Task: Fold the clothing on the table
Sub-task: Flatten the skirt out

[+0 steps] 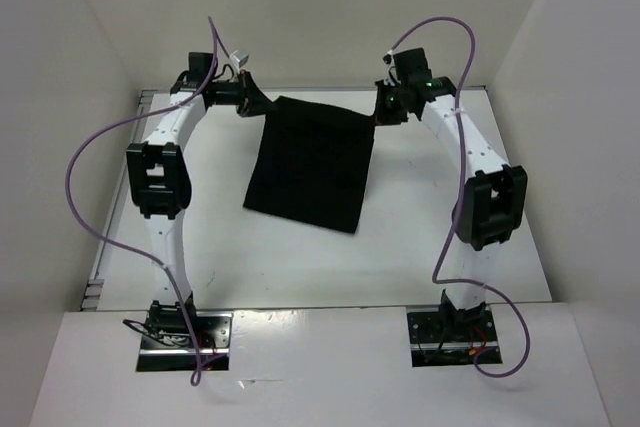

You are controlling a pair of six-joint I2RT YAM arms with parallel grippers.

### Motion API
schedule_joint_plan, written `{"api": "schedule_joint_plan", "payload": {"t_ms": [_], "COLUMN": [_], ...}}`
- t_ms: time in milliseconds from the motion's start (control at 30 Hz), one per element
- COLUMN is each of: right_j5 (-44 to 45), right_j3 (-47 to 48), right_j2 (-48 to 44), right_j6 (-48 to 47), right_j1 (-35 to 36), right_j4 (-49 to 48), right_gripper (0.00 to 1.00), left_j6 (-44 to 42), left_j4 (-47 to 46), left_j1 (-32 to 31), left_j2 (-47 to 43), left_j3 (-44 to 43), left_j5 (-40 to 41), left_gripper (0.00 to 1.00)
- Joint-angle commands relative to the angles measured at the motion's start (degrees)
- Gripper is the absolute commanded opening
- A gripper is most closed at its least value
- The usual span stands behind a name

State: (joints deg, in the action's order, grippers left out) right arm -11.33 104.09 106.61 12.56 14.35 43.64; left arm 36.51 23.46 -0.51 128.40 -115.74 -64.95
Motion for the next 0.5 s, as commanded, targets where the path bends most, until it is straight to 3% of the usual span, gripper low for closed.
{"api": "schedule_joint_plan", "payload": {"t_ms": [0, 67, 100, 167, 300, 367, 400, 467], "right_j5": [12.79, 15.28, 15.81, 15.82, 10.38, 8.00, 6.77, 3.35], "right_j3": [13.66, 18.05, 18.68, 17.56, 6.76, -2.20, -5.19, -14.68], "right_j2": [-4.92, -6.05, -6.84, -9.73, -15.19, -18.34, -19.32, -22.21], "right_j6": [-0.78, -0.78, -0.78, -0.78, -0.78, 0.45, 1.23, 2.11], "right_j1": [-0.46, -0.46, -0.98, -0.99, -0.99, -0.99, -0.99, -0.38], "right_j4": [-0.22, -0.22, -0.22, -0.22, -3.47, -5.22, -5.23, -5.23], "right_gripper": [0.00, 0.00, 0.00, 0.00, 0.00, 0.00, 0.00, 0.00], "left_j6": [0.66, 0.67, 1.97, 1.30, -8.72, -11.10, -9.46, -5.24], "left_j4": [3.76, 7.63, 3.56, 4.04, 15.62, 14.52, 7.28, -5.37], "left_j1": [-0.01, -0.01, 0.77, 1.30, 0.00, -1.24, -1.77, -2.30], "left_j2": [-0.97, 2.54, 1.25, -0.77, -2.27, -6.39, -8.58, -14.91], "left_j3": [-22.76, -33.62, -33.06, -30.78, -27.37, -18.43, -3.59, 12.04], "left_j5": [-1.05, -1.06, -1.06, -1.06, 1.04, 2.54, 2.55, 2.02], "left_gripper": [0.16, 0.18, 0.19, 0.21, 0.24, 0.25, 0.25, 0.25]}}
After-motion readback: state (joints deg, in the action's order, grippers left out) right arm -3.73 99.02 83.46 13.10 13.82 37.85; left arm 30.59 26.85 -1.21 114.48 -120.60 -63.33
